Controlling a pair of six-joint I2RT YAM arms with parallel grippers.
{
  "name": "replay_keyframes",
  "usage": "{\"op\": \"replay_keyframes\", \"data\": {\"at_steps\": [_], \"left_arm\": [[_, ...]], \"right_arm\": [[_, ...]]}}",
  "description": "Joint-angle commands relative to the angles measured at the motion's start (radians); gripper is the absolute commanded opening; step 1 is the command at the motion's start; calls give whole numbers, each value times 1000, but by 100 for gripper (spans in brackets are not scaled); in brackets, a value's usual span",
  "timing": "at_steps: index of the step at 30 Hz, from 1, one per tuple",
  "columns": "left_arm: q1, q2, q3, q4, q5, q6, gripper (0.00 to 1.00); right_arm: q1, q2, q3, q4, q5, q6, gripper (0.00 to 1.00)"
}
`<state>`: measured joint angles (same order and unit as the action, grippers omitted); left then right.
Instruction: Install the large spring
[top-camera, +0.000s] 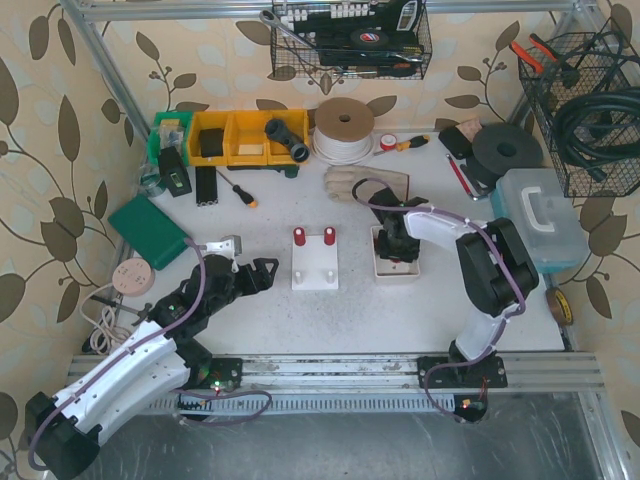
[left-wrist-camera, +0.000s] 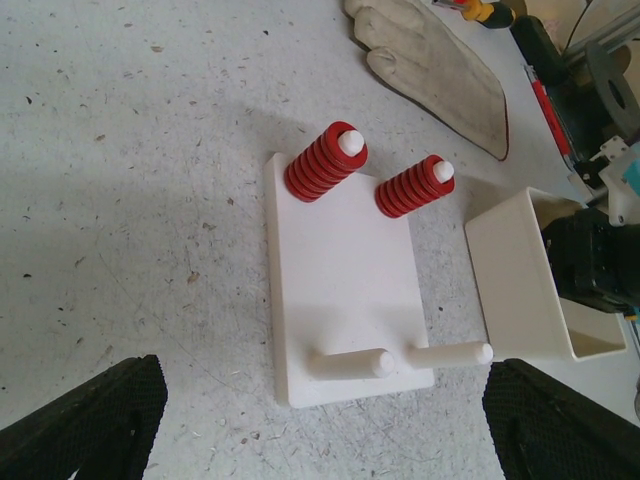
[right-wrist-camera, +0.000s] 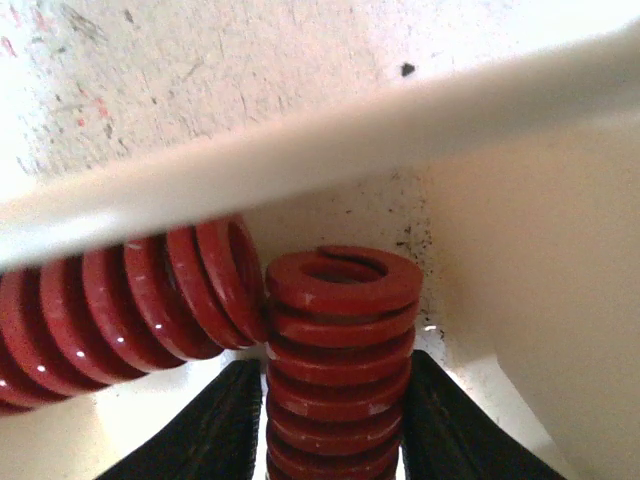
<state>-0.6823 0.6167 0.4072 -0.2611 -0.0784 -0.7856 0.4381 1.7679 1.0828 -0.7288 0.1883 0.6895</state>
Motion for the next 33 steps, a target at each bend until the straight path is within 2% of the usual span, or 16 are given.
{"op": "replay_keyframes", "data": {"at_steps": [1,7,10,15,17,24,30,33], "left_arm": [[-6,-7,-2,30,-14,11,90],[-7,2,-2,35,-12,11,90],[-6,11,1,37,-11,11,90],[-6,14,2,37,-12,11,90],[-7,14,3,37,-11,11,90],[-6,24,12,23,-10,11,90],[-6,37,47,2,25,11,90],[-5,60,72,19,73,11,90]], "right_arm": [[-1,52,16,25,31,32,40],[-2,25,5,26,84,38,39],[-1,-5,-8,35,114,38,34],[-1,-6,0,37,110,34,7],[5,-7,7,27,105,28,0],[41,-84,15,-21,89,-30,0],[45,-192,7,-32,25,-131,0],[41,-243,1,-10,-60,-229,0]]}}
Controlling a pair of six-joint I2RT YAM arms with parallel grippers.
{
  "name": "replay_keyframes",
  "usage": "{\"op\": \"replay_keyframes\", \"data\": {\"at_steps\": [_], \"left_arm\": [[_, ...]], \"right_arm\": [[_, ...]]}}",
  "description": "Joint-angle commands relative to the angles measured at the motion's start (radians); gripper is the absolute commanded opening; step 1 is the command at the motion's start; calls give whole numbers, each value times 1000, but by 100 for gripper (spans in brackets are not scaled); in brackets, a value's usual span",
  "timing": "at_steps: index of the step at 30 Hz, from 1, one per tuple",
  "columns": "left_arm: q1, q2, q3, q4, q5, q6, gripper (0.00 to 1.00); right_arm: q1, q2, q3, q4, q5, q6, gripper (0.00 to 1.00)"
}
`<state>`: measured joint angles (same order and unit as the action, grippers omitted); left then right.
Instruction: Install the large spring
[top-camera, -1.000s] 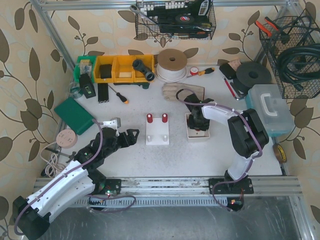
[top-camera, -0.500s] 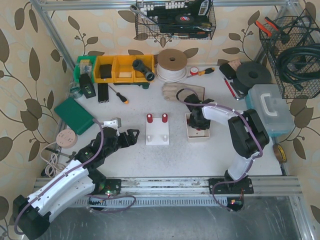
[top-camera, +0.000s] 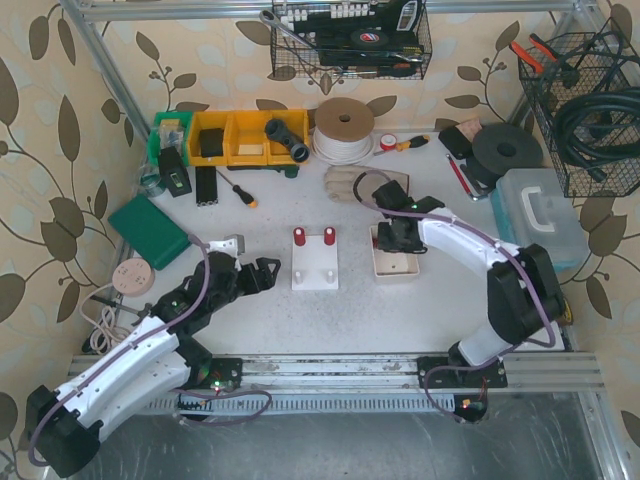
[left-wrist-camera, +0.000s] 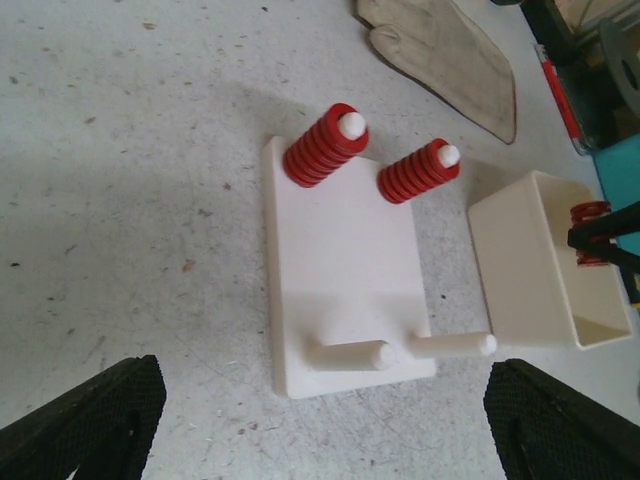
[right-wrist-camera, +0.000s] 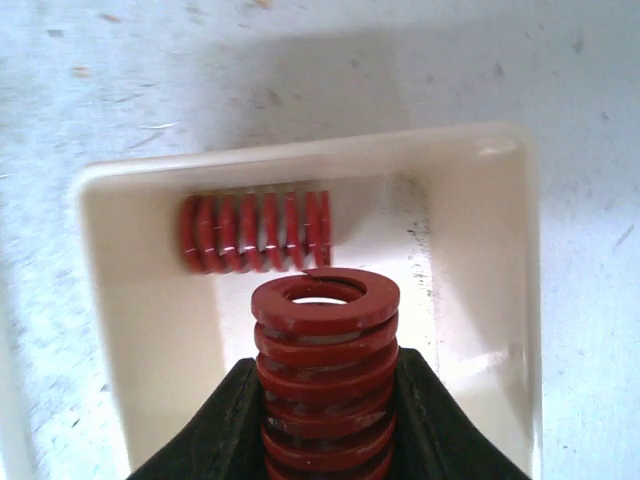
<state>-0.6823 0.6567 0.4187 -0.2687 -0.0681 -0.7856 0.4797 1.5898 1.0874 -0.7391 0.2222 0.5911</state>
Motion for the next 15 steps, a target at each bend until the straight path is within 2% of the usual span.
{"op": "replay_keyframes", "data": {"at_steps": [1,6,11,15], "left_arm": [[-5,31,67,48,85,11,91],[-5,152,180,137,255,-14,91],[-2,322,301,237,472,-73,86],[-2,409,301,423,596,-229,85]], "right_arm": [[-2,-77,-3,10,-141,-168,0],[-3,-127,-16,70,-386,-367,0],[9,-210,-70,130,-413,-539,0],[16,-264,-106,196,-505,-621,0]]}}
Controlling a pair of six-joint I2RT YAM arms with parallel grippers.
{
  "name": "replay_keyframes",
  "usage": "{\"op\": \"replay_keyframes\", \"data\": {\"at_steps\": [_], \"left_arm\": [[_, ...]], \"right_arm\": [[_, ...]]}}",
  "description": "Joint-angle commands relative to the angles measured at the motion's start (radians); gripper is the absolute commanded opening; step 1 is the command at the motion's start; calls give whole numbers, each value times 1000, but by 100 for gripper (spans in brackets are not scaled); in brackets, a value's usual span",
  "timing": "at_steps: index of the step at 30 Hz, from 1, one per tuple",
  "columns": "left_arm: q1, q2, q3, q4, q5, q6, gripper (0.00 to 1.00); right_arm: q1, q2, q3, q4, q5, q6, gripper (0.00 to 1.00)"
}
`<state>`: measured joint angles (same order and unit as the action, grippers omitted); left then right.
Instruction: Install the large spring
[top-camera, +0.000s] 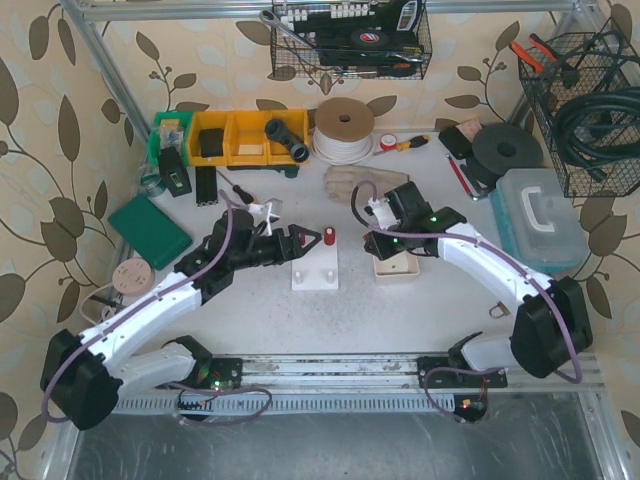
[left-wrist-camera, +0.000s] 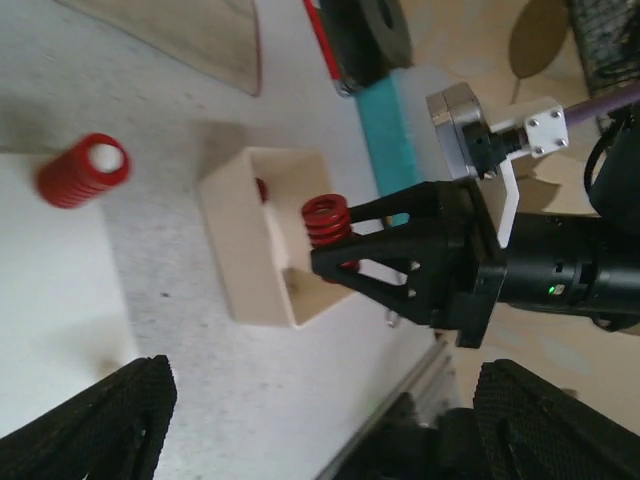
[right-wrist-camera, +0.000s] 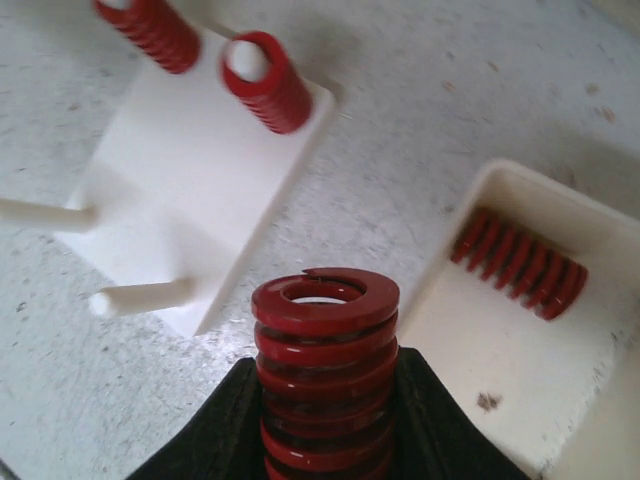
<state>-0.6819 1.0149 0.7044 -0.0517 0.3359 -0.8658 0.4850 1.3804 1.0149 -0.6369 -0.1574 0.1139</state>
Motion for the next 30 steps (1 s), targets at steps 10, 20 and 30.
{"op": "replay_keyframes", "data": {"at_steps": [10,20,30], "left_arm": [[-24,176,-105,570,286,-408,83],[-39,222,10,273,344,-302,80],[-39,260,99,42,360,-183,73]], "right_arm": [[74,-108,-50,128,-230,-282,0],[169,-120,-34,121,-175,-351,0],[205,-133,-24,123,-121,-367,0]]}}
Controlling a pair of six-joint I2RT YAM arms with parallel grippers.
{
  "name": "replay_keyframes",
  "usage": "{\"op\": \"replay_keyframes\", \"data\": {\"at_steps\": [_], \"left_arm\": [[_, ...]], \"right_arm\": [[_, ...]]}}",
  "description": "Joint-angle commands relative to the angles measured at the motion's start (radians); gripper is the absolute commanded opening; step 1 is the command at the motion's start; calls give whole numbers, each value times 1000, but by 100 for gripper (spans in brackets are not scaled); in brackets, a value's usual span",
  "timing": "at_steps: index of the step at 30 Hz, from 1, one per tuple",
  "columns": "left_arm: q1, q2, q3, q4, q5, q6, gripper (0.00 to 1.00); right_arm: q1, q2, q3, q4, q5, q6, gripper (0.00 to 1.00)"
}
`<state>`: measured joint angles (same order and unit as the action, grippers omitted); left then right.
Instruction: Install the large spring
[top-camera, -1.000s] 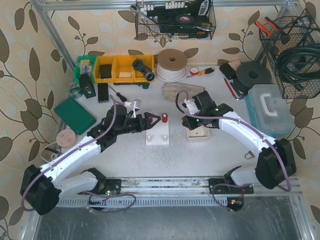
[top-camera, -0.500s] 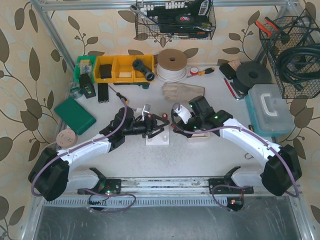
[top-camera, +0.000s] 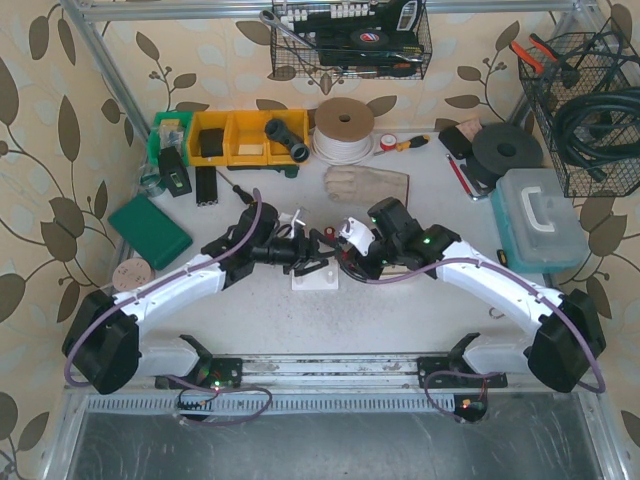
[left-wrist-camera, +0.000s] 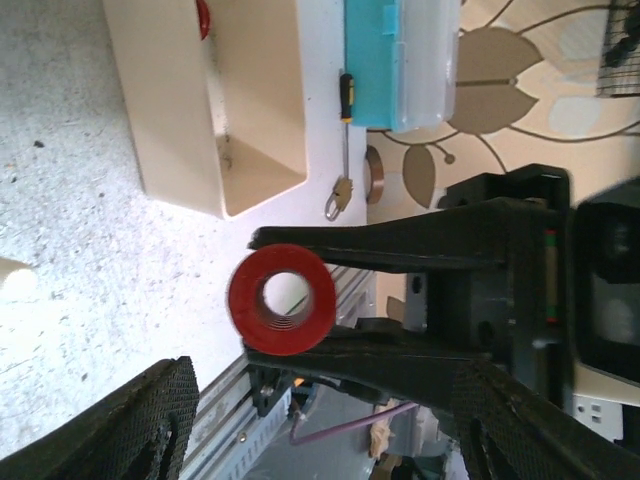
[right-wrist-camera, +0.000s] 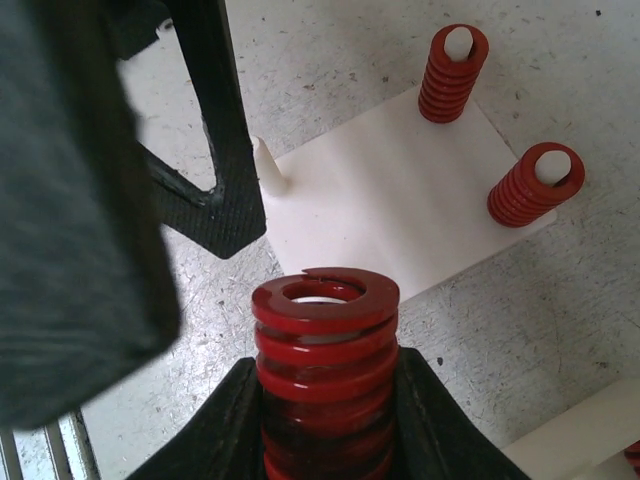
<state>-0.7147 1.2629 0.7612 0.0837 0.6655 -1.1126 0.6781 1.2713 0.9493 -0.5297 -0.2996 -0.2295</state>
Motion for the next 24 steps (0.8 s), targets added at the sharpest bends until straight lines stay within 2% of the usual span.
{"op": "replay_keyframes", "data": {"at_steps": [1,4,11,15,18,24], "left_arm": [[-6,17,46,-107,31,70,73],[-6,28,49,-131,29,81,70],[-12,46,36,-18,22,22,69],[-14,72,55,-6,24,24,66],[-15,89,65,-11,29,32,61],[-15,79,69,-41,27,53,45]], "right_arm": [[14,-24,43,16,23,-24,0],[18,-22,49,17,28,-24,0],[59,-13,44,27,48,-15,0],[77,-12,39,36,58,-10,0],[83,-11,41,35,65,-8,0],[85,-10,41,39,68,-7,0]]}}
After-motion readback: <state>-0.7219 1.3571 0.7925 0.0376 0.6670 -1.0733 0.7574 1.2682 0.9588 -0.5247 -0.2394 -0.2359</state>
